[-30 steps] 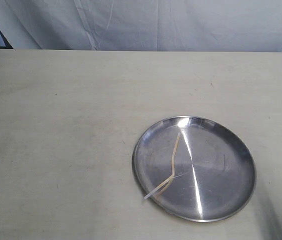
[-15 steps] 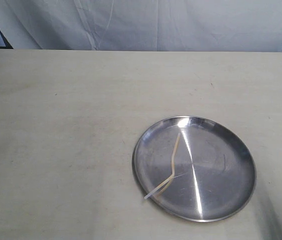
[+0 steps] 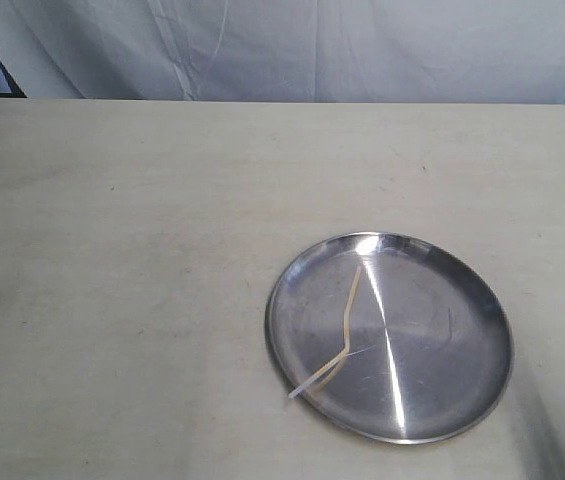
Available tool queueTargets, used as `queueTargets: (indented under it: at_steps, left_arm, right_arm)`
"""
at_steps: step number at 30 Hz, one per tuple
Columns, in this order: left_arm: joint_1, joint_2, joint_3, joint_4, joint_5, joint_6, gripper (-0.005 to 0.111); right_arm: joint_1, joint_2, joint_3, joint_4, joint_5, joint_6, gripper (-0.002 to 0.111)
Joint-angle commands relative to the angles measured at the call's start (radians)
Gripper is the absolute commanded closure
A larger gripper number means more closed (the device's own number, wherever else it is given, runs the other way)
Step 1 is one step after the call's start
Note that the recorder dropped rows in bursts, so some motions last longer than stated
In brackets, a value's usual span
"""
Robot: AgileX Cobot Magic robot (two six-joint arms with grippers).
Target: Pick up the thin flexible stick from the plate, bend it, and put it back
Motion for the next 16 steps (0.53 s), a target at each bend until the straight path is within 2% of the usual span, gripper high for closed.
queueTargets:
  at_steps: [1, 16]
  left_arm:
    - [0.001, -0.007, 0.003, 0.002, -0.014, -0.001, 0.107]
    - [0.001, -0.007, 0.003, 0.002, -0.014, -0.001, 0.107]
  right_arm:
    - [-0.005, -0.006, 0.004, -0.007, -0.01, -0.002, 0.108]
    - [-0.005, -0.006, 0.004, -0.007, -0.019, -0.002, 0.108]
